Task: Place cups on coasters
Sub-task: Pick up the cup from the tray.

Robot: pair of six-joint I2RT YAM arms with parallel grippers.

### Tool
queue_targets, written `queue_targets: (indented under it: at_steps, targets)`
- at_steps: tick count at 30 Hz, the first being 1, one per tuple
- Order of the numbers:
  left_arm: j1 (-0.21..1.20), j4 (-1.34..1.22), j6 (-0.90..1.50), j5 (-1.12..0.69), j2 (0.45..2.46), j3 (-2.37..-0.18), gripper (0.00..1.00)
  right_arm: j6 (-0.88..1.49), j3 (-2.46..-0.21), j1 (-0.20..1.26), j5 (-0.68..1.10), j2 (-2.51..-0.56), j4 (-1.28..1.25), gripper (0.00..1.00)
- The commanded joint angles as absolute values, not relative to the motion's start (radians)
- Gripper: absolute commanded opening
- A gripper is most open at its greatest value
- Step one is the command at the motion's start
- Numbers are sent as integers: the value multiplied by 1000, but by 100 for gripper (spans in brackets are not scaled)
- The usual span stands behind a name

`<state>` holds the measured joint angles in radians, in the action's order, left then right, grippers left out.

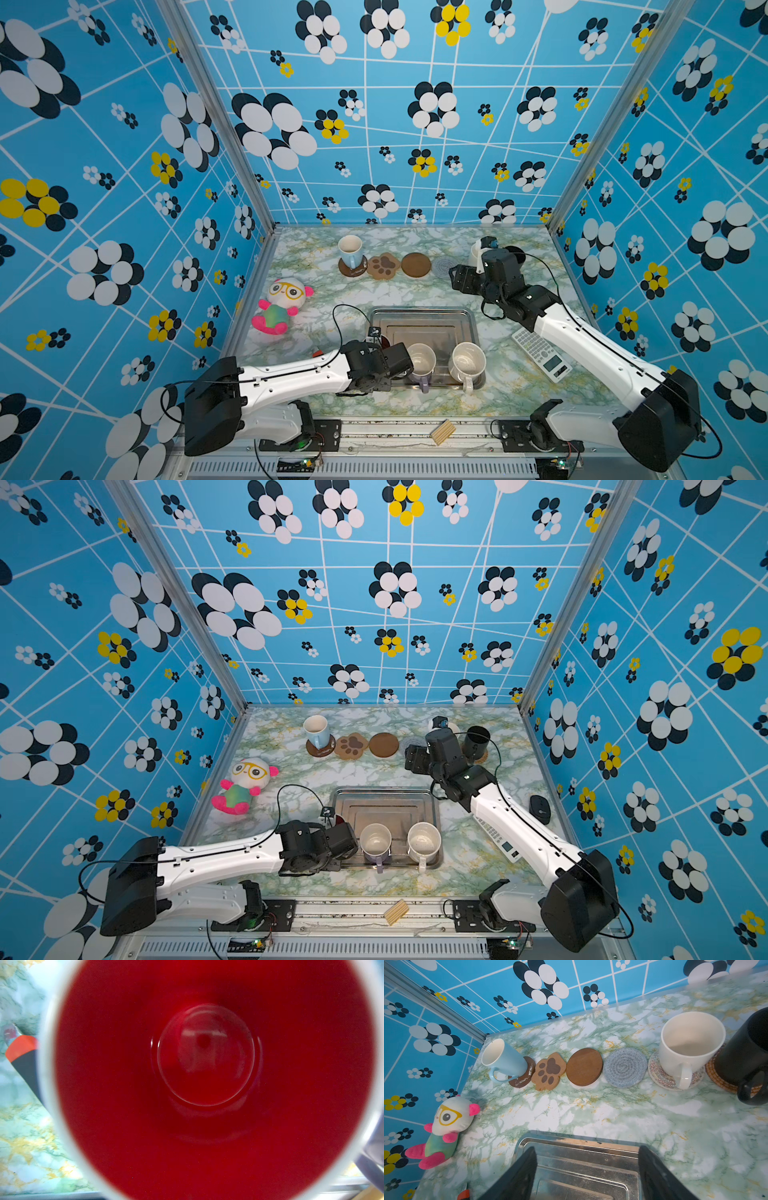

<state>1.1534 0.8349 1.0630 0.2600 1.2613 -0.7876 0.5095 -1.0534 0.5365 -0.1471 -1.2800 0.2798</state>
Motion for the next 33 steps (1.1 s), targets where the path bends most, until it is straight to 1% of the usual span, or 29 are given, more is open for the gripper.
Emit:
queue_targets:
  at_steps: [1, 17, 23, 28, 33]
  targets:
    - [1161, 850, 1072, 315, 1230, -827, 0, 506, -1048, 544, -158, -1259, 290, 79]
    - [1161, 878, 1050, 349, 1206, -876, 0, 502, -1045, 545, -159, -1251, 284, 79]
    - [1157, 884, 1051, 374, 1186, -887, 0, 500, -1056, 545, -148, -1283, 279, 79]
    - [1125, 894, 1024, 375, 1174, -903, 0, 494, -1067, 545, -138, -1307, 276, 79]
    - [1053, 856, 943, 333, 1178, -930, 0, 489, -1069, 544, -142, -1313, 272, 79]
